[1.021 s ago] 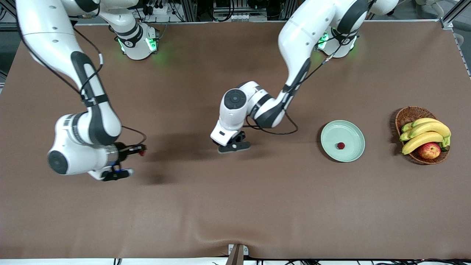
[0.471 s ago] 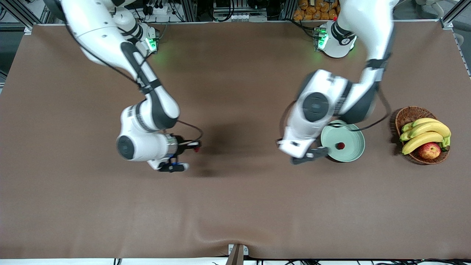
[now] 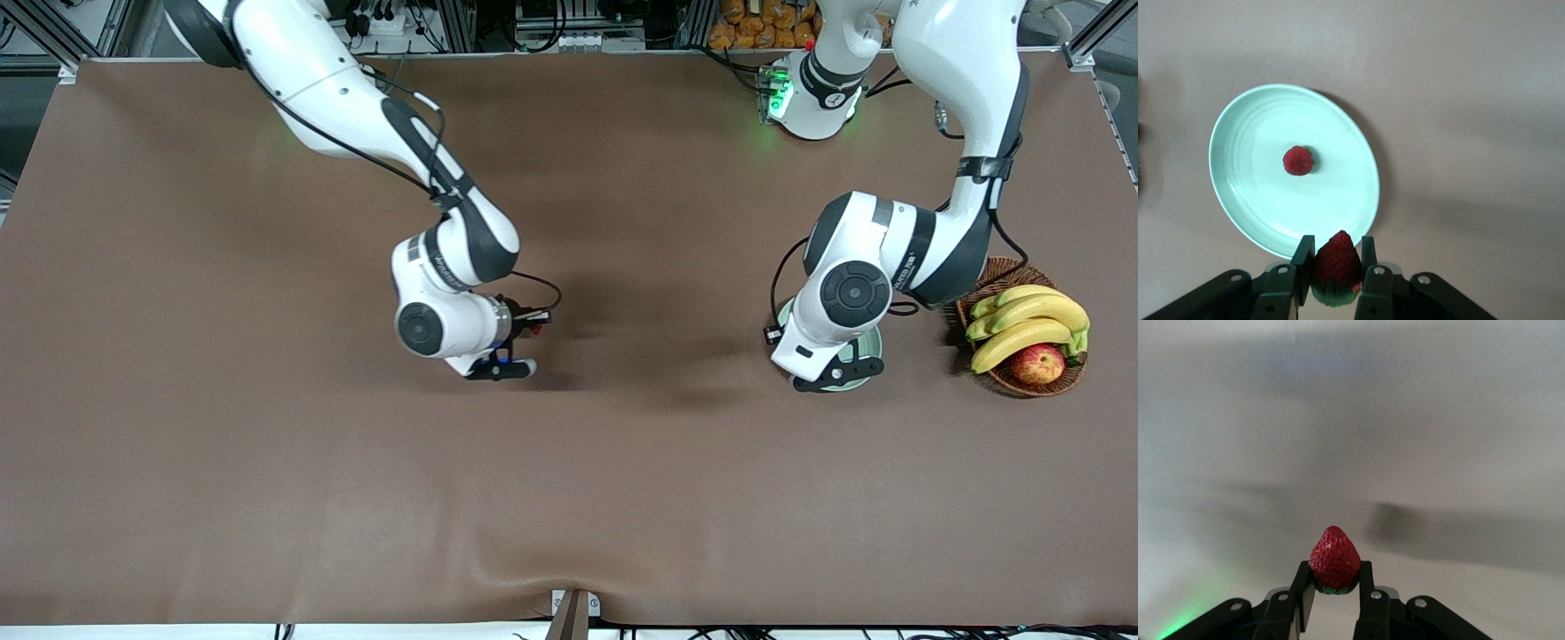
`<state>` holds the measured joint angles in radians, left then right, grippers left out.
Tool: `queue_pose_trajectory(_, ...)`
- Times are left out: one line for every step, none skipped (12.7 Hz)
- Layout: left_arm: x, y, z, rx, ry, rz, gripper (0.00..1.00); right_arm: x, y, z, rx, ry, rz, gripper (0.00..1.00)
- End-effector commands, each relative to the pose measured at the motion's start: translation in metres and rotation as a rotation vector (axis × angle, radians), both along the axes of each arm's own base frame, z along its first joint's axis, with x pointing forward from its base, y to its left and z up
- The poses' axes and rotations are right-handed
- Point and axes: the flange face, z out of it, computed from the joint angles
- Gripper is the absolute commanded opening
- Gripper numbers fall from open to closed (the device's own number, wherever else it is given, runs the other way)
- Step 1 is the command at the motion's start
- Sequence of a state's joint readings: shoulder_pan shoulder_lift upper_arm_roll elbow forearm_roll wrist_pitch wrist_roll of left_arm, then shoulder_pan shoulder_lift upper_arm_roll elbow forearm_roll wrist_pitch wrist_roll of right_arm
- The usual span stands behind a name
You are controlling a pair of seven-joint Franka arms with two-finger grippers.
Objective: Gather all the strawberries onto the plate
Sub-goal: 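Release the strawberry onto the plate while the right gripper releases another mid-table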
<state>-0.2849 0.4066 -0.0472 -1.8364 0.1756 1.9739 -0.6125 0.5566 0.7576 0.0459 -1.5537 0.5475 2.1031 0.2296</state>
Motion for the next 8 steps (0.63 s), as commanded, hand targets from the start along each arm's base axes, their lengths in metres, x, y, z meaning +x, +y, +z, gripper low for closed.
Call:
queue_pose_trajectory(-0.017, 0.016, -0.009, 0.024, 0.017, -0.008, 0.0, -0.003, 0.01, -0.013, 0.003, 0.014, -0.015, 0.19)
queue_pose_trajectory(-0.019, 0.025, -0.016, 0.028, 0.034, 0.001, 0.0, -0.001, 0.012, -0.013, 0.01, -0.013, -0.026, 0.24)
queue_pose_trajectory(-0.02, 0.034, -0.025, 0.031, 0.052, 0.01, 0.0, -0.001, 0.012, -0.014, 0.011, -0.022, -0.032, 0.37)
queue_pose_trajectory(-0.022, 0.039, -0.03, 0.033, 0.063, 0.014, 0.0, 0.0, 0.011, -0.013, 0.012, -0.024, -0.032, 0.61)
queue_pose_trajectory(-0.024, 0.046, -0.04, 0.042, 0.08, 0.016, 0.0, 0.004, 0.009, -0.005, 0.018, -0.036, -0.035, 0.88)
queue_pose_trajectory(-0.023, 0.056, -0.047, 0.051, 0.089, 0.025, 0.0, 0.011, 0.005, 0.006, 0.02, -0.054, -0.039, 0.95)
queue_pose_trajectory(-0.022, 0.065, -0.055, 0.051, 0.099, 0.039, 0.08, 0.021, -0.003, 0.028, 0.022, -0.089, -0.048, 1.0)
queue_pose_trajectory(-0.019, 0.069, -0.06, 0.045, 0.093, 0.046, 0.15, 0.028, -0.009, 0.05, 0.025, -0.119, -0.057, 1.0)
